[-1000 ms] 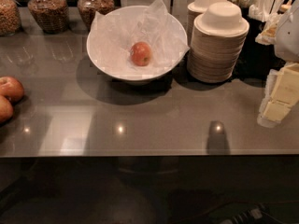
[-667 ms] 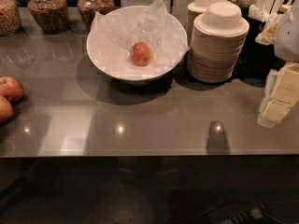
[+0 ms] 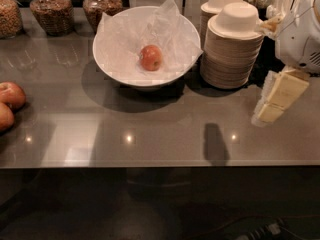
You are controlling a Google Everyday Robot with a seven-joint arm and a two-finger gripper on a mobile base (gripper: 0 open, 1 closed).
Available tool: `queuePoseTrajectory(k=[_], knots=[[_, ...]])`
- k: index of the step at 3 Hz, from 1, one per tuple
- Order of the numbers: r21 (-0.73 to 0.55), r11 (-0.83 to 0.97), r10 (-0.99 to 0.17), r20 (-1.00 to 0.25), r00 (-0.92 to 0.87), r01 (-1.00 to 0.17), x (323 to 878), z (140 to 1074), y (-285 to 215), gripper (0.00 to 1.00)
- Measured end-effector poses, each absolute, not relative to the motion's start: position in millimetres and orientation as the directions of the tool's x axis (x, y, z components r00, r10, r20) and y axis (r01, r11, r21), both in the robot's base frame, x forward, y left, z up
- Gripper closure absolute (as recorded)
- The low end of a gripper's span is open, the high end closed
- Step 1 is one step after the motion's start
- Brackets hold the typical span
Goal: Pick apple from white bowl
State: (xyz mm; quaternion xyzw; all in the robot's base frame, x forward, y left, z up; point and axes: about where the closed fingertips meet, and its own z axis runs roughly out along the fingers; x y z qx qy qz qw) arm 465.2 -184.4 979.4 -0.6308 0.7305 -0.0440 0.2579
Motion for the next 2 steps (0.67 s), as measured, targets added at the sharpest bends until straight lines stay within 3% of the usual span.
queuePoseTrajectory(k=[2], knots=[[-0.609,0.119,-0.883,-0.425,0.197,-0.784,529.3,1008.8,-124.9,0.0]])
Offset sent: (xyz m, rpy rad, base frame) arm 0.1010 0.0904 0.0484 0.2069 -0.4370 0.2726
